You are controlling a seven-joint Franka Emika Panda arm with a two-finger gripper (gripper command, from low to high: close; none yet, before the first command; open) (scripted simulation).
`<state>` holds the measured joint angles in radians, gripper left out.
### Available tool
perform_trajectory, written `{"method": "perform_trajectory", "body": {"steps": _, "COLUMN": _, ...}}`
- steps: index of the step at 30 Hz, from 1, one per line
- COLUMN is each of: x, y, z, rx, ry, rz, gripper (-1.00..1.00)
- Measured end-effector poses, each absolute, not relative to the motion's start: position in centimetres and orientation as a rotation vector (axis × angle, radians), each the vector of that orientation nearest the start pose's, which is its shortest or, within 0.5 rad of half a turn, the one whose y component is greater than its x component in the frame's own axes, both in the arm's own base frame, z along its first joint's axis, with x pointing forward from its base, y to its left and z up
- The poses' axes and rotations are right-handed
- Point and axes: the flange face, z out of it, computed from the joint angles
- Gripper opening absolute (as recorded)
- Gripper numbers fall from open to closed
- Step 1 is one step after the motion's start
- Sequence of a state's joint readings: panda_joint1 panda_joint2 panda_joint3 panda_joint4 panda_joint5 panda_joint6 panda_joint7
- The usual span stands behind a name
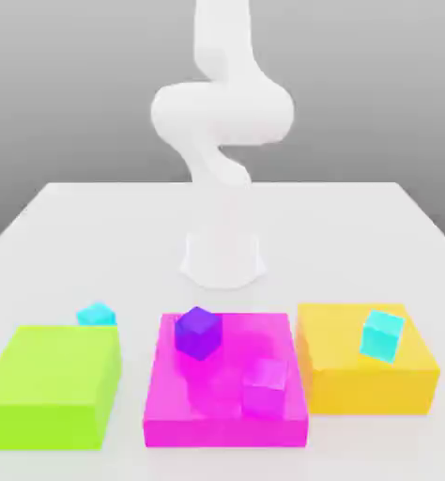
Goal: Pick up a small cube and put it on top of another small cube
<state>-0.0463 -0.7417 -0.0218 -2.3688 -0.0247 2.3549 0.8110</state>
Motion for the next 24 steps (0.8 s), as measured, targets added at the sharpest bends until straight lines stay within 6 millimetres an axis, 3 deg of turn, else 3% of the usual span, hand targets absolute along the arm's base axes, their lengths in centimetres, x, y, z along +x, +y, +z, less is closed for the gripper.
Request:
{"method": "perform_trajectory", "body": {"steps": 4, "x": 39.6, "y": -8.8, "z": 56.2, "rx": -2.51, "ry": 1.369, "rz": -0.831, "gripper": 0.0}}
{"method": "perform_trajectory", "body": {"steps": 9, "x": 38.2, "y": -15.9, "z": 43.7, "rx": -2.508, "ry": 1.644, "rz": -0.619, "gripper": 0.0}}
{"method": "perform_trajectory", "body": {"steps": 12, "x": 35.0, "y": -19.4, "z": 36.1, "rx": -2.474, "ry": 1.811, "rz": -0.465, "gripper": 0.0}}
{"method": "perform_trajectory", "body": {"steps": 14, "x": 31.8, "y": -21.2, "z": 31.0, "rx": -2.434, "ry": 1.924, "rz": -0.347, "gripper": 0.0}}
{"method": "perform_trajectory", "body": {"steps": 18, "x": 23.9, "y": -22.3, "z": 22.0, "rx": -2.31, "ry": 2.126, "rz": -0.098, "gripper": 0.0}}
{"method": "perform_trajectory", "body": {"steps": 20, "x": 21.5, "y": -22.1, "z": 19.4, "rx": -2.265, "ry": 2.179, "rz": -0.025, "gripper": 0.0}}
{"method": "perform_trajectory", "body": {"steps": 24, "x": 20.9, "y": -22.0, "z": 16.3, "rx": -2.26, "ry": 2.193, "rz": -0.002, "gripper": 0.0}}
